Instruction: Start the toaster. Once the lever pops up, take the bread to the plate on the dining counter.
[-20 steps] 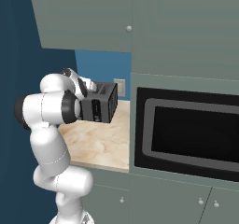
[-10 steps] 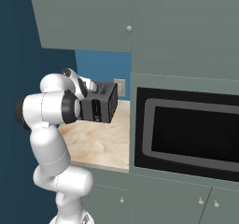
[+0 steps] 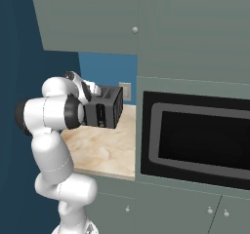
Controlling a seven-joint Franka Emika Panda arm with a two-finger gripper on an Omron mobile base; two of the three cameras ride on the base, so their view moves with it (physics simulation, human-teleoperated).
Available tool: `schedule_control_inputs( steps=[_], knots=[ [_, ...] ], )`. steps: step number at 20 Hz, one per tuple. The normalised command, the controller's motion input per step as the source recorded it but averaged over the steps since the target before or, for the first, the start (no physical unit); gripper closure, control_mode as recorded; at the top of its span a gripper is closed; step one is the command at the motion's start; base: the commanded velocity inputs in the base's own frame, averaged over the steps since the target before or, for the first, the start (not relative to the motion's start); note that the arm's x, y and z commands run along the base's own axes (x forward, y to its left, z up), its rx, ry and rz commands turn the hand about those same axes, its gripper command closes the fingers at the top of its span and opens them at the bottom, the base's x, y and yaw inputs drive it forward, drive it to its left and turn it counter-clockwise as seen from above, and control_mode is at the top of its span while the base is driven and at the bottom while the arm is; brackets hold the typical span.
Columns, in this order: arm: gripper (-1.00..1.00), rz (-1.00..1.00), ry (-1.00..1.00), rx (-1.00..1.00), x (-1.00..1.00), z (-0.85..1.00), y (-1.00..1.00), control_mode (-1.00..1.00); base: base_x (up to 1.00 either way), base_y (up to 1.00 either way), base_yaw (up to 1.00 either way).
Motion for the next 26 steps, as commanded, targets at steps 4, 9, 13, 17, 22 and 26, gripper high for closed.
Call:
schedule_control_inputs(
  steps=[4, 9, 13, 17, 22, 26],
  knots=[
    [-1.00, 0.00, 0.00, 0.00, 0.00, 0.00, 0.00, -1.00, 0.00, 0.00, 0.00],
    [-1.00, 0.00, 0.00, 0.00, 0.00, 0.00, 0.00, -1.00, 0.00, 0.00, 0.00],
    [-1.00, 0.00, 0.00, 0.00, 0.00, 0.00, 0.00, -1.00, 0.00, 0.00, 0.00],
    [-1.00, 0.00, 0.00, 0.00, 0.00, 0.00, 0.00, -1.00, 0.00, 0.00, 0.00],
    [-1.00, 0.00, 0.00, 0.00, 0.00, 0.00, 0.00, -1.00, 0.00, 0.00, 0.00],
    [-1.00, 0.00, 0.00, 0.00, 0.00, 0.00, 0.00, -1.00, 0.00, 0.00, 0.00]
  ],
)
